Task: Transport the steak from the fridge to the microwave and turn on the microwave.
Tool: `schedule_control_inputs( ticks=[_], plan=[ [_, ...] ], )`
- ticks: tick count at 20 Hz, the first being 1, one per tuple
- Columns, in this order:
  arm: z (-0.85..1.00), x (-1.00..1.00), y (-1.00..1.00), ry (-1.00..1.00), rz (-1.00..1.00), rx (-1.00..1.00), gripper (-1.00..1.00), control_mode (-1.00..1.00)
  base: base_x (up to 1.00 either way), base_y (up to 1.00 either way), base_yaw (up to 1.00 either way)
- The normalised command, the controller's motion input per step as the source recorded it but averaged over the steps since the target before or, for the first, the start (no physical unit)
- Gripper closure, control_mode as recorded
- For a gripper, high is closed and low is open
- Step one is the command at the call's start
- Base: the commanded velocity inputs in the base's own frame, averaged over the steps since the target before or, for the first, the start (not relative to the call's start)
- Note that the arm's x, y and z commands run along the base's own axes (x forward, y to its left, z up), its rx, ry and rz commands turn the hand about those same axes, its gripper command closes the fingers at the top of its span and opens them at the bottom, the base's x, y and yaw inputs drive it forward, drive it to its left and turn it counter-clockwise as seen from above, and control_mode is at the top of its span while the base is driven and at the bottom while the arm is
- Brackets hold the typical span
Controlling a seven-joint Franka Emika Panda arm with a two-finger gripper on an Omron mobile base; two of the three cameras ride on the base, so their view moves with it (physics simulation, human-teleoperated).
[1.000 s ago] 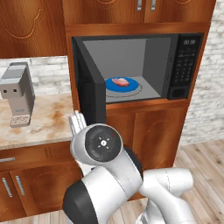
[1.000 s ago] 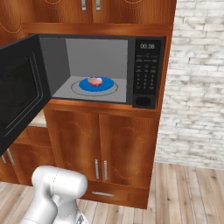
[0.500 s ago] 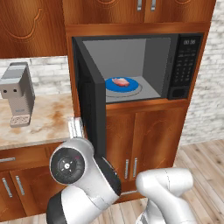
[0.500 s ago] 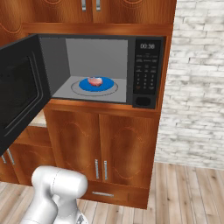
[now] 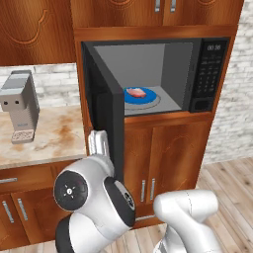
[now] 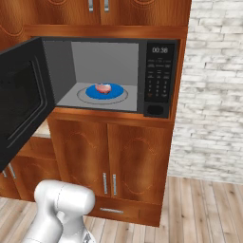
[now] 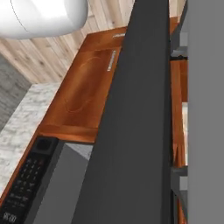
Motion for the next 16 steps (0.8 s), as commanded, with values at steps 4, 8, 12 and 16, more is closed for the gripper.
schedule_control_inputs(
  ticks=[4, 8, 12, 16],
  plan=[
    [0.00, -0.01, -0.50, 0.00, -0.22, 0.00, -1.00, -1.00, 0.00, 0.00, 0.00],
    [0.00, 0.01, -0.59, 0.00, -0.22, 0.00, -1.00, -1.00, 0.00, 0.00, 0.00],
    [0.00, 0.12, -0.65, 0.00, -0.21, 0.00, -1.00, -1.00, 0.00, 0.00, 0.00],
    [-0.03, 0.27, -0.64, 0.00, -0.17, 0.00, -1.00, -1.00, 0.00, 0.00, 0.00]
  ],
)
